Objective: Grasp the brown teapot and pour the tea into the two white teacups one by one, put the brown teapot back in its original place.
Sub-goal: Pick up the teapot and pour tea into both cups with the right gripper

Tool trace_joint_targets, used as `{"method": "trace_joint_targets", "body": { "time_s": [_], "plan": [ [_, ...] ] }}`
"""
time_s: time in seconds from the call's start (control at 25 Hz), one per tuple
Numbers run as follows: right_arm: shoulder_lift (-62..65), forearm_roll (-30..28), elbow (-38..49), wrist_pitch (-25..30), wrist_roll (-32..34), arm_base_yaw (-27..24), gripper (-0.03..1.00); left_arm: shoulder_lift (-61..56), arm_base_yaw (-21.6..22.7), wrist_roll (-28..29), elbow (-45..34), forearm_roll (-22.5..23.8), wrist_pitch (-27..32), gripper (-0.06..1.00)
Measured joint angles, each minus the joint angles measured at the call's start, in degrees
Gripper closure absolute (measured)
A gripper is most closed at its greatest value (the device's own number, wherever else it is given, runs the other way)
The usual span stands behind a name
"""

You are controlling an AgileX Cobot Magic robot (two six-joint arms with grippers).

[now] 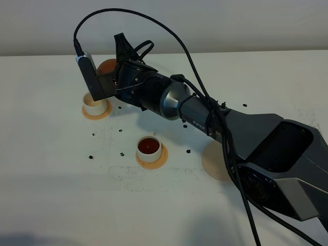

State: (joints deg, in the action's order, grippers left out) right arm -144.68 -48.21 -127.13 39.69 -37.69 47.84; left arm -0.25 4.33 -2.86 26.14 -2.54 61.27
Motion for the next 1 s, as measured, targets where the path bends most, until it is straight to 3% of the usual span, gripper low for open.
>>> {"method": "trace_joint_targets", "body": {
  "time_s": [1.0],
  "plan": [
    [0.0, -2.3, 0.0, -2.0, -3.1, 0.6, 0.85, 0.0, 0.0, 0.0, 0.0, 0.0, 0.0, 0.47]
  ]
}}
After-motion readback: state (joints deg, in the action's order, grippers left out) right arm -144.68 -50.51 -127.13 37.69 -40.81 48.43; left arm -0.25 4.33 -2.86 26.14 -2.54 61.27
